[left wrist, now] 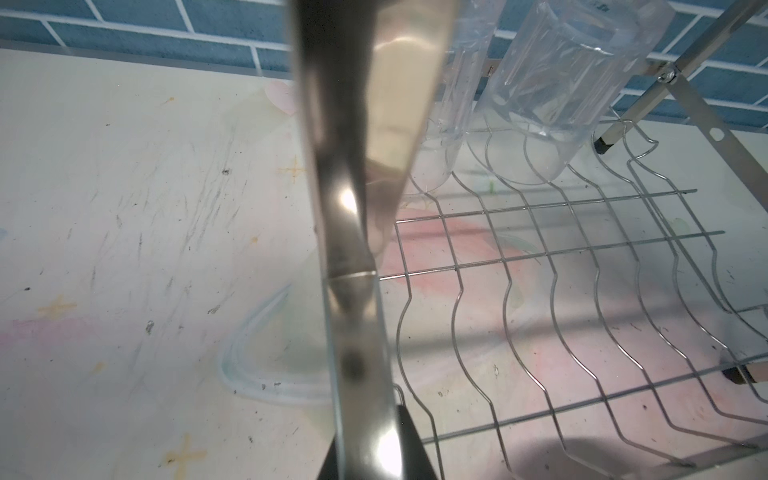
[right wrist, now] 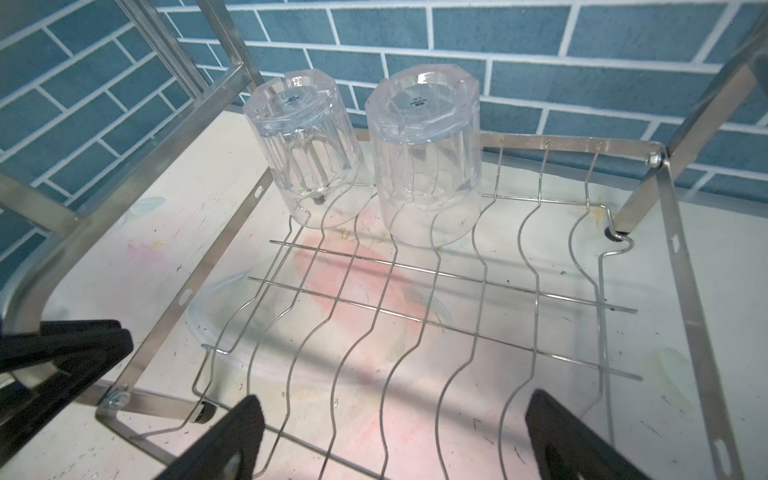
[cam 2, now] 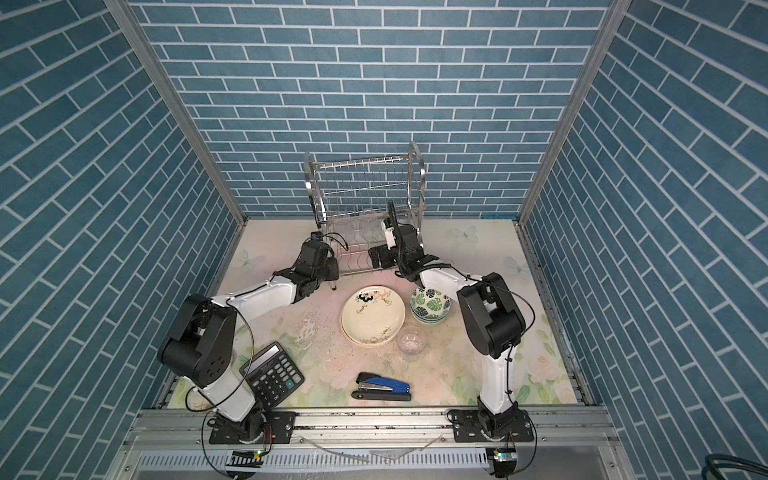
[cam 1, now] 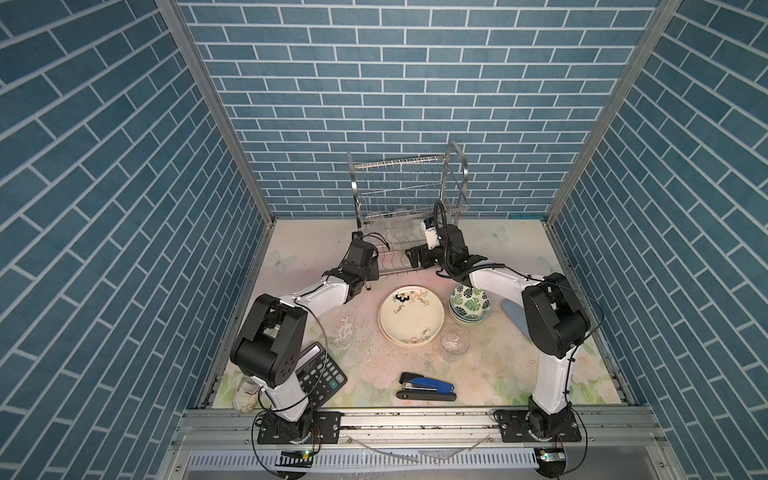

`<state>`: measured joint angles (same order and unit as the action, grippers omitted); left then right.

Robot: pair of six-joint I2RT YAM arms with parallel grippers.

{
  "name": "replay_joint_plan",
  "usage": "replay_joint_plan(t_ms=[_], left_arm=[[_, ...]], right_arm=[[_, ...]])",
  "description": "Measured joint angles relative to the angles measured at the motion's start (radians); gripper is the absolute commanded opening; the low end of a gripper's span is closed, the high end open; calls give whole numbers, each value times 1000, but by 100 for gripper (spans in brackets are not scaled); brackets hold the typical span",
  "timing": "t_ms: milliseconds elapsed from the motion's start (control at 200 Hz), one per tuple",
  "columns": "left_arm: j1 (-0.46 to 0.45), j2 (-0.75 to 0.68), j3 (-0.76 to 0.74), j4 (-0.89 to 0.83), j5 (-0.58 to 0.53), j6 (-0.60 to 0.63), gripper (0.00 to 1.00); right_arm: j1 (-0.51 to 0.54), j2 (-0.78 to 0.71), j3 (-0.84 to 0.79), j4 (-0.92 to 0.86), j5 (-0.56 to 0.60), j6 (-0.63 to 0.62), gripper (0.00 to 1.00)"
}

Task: Unload the mixed dishes from the dish rack
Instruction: 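Move the right gripper down over the remaining clear cups in the rack, then close the right gripper on the nearer clear plastic cup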

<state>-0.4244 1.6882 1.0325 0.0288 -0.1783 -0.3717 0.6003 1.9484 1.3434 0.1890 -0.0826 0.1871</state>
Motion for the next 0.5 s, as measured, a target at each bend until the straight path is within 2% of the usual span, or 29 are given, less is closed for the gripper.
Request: replay_joint_plan(t_ms=[130, 500], left_arm=[[2, -2, -2, -4, 13, 2, 0], [6, -14, -18, 33, 42, 8, 0]], right_arm=[[11, 10, 26, -50, 1, -35, 99], [11, 204, 325, -120, 7, -52, 99]])
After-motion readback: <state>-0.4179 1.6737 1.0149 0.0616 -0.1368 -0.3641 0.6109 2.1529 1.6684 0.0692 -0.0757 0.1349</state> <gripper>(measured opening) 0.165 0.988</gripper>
